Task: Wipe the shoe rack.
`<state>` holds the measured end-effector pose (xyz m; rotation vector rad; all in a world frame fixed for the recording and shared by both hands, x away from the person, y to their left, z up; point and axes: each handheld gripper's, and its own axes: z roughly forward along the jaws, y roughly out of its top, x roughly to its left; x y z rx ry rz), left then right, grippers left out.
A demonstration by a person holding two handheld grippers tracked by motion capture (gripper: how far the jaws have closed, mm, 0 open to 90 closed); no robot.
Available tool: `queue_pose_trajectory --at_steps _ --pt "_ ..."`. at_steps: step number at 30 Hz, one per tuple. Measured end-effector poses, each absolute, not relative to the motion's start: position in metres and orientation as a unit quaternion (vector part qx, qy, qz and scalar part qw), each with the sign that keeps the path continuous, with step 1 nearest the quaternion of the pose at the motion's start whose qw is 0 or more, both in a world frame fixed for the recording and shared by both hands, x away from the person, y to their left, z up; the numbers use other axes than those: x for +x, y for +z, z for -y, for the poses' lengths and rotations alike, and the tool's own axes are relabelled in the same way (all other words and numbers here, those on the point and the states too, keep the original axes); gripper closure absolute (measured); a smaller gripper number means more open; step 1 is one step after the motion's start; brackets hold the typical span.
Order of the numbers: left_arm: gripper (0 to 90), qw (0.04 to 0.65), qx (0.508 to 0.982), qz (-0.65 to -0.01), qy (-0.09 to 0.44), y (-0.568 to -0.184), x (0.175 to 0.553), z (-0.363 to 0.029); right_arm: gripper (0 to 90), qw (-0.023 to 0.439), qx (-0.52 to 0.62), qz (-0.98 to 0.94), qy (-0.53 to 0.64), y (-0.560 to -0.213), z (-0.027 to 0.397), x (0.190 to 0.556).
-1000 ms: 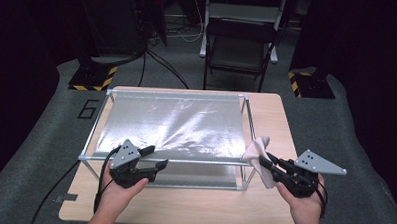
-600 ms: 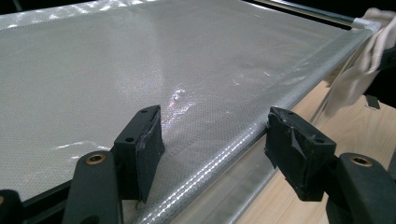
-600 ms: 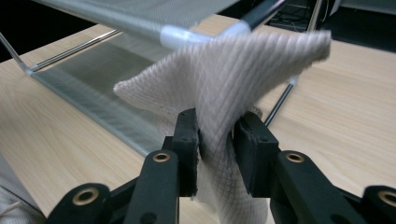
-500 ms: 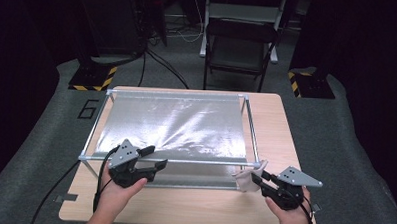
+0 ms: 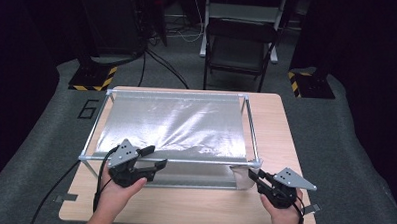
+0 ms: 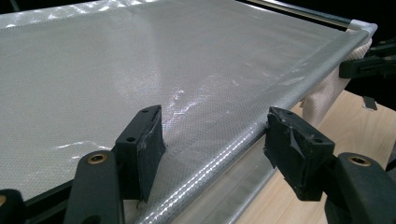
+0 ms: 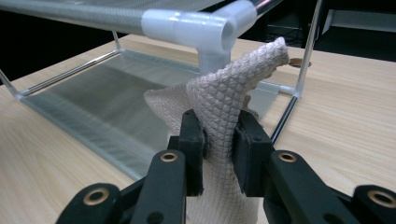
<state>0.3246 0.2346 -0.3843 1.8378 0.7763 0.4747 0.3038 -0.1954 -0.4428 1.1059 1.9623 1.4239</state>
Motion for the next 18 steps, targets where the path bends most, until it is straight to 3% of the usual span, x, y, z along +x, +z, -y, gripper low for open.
queue_pose_trajectory --at_steps 10,18 --pt "37.0 0.519 0.766 -0.322 0.199 -0.384 0.325 -0.234 74.1 0.207 0.425 -0.745 0.471 -0.485 0.192 0.313" --pt "37.0 0.519 0.766 -0.323 0.198 -0.384 0.325 -0.234 74.2 0.239 0.420 -0.721 0.496 -0.445 0.191 0.303"
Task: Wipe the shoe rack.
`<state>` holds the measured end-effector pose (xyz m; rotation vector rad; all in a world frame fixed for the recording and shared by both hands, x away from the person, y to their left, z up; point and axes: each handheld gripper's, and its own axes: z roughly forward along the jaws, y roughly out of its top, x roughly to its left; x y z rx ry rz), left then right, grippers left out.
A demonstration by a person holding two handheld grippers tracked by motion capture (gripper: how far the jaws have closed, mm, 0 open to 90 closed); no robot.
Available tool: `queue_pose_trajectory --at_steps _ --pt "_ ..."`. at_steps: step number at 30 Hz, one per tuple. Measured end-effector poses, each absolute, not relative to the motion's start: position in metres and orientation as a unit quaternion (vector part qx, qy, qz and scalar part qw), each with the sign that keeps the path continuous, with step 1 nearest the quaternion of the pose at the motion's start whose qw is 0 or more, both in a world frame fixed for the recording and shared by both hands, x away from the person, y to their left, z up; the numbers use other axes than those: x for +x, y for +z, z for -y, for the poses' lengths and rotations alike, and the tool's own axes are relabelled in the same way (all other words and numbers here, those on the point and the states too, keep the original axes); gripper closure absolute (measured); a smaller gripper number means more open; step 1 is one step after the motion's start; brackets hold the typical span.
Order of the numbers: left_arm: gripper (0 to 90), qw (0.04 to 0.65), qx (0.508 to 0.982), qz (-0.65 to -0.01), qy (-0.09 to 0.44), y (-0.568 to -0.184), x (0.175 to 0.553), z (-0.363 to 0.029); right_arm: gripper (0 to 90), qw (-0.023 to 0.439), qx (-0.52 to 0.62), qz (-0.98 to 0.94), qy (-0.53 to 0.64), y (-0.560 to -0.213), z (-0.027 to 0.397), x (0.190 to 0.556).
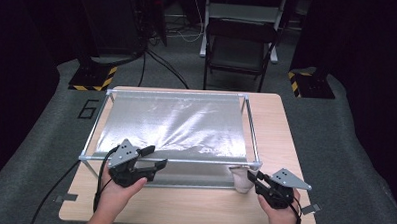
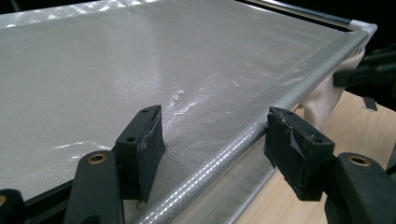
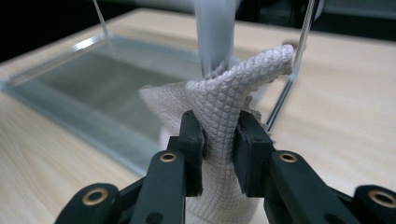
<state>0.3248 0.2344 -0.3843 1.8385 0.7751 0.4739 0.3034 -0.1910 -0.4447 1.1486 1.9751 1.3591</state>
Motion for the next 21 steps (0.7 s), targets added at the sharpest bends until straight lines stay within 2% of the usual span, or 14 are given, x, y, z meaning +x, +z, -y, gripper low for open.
queue_pose_trajectory --at_steps 3,10,13,17,21 --pt "37.1 0.519 0.766 -0.323 0.199 -0.385 0.325 -0.234 74.5 0.248 0.415 -0.721 0.497 -0.445 0.190 0.304" --pt "37.1 0.519 0.766 -0.323 0.199 -0.385 0.325 -0.234 74.2 0.218 0.436 -0.738 0.467 -0.492 0.189 0.313" --pt "37.1 0.520 0.765 -0.324 0.199 -0.385 0.325 -0.234 74.2 0.209 0.435 -0.745 0.461 -0.500 0.189 0.316" --pt "37.1 0.519 0.765 -0.324 0.199 -0.385 0.325 -0.234 74.0 0.200 0.447 -0.746 0.451 -0.496 0.188 0.317" --pt "37.1 0.519 0.766 -0.323 0.199 -0.385 0.325 -0.234 74.0 0.222 0.437 -0.728 0.480 -0.469 0.190 0.309"
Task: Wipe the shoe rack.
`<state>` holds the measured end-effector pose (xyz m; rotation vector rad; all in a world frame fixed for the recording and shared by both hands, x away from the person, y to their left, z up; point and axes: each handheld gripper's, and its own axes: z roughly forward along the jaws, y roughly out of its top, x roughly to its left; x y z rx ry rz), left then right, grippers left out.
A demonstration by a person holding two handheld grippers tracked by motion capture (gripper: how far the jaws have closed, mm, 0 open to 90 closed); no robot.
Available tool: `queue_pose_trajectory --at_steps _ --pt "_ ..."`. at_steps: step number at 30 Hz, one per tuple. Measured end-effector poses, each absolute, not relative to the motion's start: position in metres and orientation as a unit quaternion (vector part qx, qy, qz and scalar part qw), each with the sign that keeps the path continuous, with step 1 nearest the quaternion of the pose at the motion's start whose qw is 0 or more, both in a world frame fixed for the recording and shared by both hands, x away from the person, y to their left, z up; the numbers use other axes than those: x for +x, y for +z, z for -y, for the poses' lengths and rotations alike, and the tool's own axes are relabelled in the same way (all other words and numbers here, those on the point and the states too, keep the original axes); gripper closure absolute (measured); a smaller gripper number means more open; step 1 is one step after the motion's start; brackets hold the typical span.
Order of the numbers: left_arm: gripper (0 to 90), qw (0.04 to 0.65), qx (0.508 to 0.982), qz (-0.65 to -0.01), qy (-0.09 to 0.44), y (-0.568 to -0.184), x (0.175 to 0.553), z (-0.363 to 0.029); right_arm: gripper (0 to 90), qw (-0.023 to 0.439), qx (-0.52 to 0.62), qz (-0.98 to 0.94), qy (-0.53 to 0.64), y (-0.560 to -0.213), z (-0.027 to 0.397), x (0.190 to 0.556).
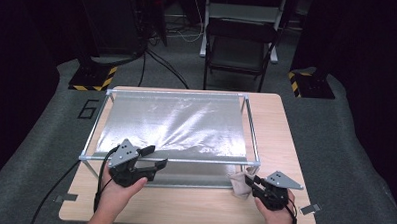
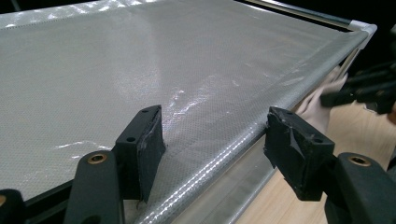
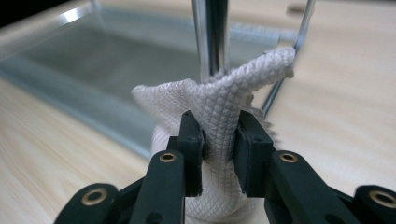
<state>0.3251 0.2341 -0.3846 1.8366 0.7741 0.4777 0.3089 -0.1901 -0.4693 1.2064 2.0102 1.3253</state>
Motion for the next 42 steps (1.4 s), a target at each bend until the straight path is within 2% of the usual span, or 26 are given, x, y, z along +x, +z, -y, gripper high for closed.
queue_pose_trajectory --at_steps 3,5,15,21,33,40,42 --pt "37.1 0.518 0.767 -0.322 0.198 -0.384 0.325 -0.234 74.0 0.240 0.426 -0.713 0.502 -0.447 0.192 0.301" --pt "37.1 0.519 0.766 -0.323 0.198 -0.385 0.325 -0.234 74.2 0.247 0.423 -0.714 0.501 -0.444 0.192 0.301" --pt "37.2 0.519 0.766 -0.323 0.197 -0.385 0.325 -0.234 74.5 0.215 0.452 -0.737 0.455 -0.503 0.187 0.312" --pt "37.2 0.522 0.765 -0.323 0.195 -0.384 0.325 -0.234 75.1 0.205 0.453 -0.745 0.444 -0.498 0.188 0.314" --pt "40.4 0.527 0.771 -0.311 0.174 -0.382 0.324 -0.212 75.5 0.222 0.476 -0.732 0.434 -0.496 0.207 0.310" --pt "39.4 0.512 0.769 -0.325 0.199 -0.376 0.316 -0.215 75.7 0.230 0.485 -0.723 0.434 -0.497 0.220 0.305" --pt "36.6 0.508 0.767 -0.330 0.210 -0.375 0.314 -0.221 75.7 0.232 0.490 -0.718 0.437 -0.498 0.223 0.303"
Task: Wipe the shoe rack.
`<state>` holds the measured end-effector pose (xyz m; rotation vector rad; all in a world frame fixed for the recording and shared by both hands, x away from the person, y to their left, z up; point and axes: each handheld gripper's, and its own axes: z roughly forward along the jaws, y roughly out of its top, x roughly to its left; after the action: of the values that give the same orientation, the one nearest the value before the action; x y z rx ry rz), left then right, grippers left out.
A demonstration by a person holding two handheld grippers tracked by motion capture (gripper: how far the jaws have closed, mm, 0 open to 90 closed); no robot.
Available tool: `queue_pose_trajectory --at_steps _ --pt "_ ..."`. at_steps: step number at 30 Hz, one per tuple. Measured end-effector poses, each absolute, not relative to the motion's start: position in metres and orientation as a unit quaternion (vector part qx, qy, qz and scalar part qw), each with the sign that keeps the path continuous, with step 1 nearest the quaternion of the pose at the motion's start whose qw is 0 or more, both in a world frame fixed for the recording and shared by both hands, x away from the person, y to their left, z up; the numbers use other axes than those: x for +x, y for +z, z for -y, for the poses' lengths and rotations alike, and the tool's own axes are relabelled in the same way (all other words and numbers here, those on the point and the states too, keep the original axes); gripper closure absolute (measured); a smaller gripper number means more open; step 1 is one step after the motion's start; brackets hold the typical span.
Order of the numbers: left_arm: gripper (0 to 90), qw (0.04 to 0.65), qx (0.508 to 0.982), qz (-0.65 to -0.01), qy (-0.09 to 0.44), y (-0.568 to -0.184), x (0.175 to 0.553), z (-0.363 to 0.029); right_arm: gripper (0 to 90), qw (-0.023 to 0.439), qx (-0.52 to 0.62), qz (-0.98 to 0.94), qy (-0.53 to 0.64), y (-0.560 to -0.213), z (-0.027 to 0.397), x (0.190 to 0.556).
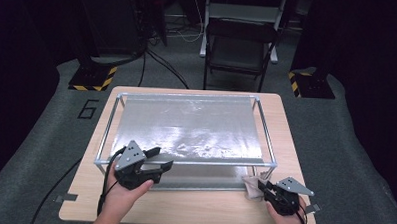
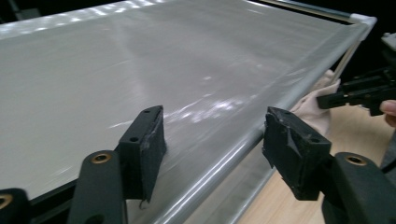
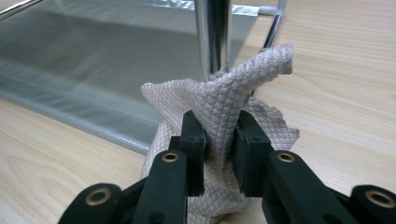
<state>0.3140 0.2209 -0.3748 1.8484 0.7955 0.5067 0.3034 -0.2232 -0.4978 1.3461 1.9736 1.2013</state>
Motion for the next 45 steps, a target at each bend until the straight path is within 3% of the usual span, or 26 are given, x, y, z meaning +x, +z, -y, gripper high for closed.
queue_pose_trajectory --at_steps 10,21,45 --pt "30.6 0.501 0.756 -0.350 0.234 -0.377 0.308 -0.253 75.6 0.240 0.503 -0.707 0.435 -0.499 0.233 0.300" --pt "30.5 0.499 0.745 -0.361 0.257 -0.382 0.312 -0.272 75.4 0.248 0.514 -0.699 0.431 -0.499 0.240 0.299" --pt "30.8 0.517 0.737 -0.361 0.242 -0.387 0.327 -0.275 74.6 0.249 0.520 -0.688 0.442 -0.501 0.242 0.303"
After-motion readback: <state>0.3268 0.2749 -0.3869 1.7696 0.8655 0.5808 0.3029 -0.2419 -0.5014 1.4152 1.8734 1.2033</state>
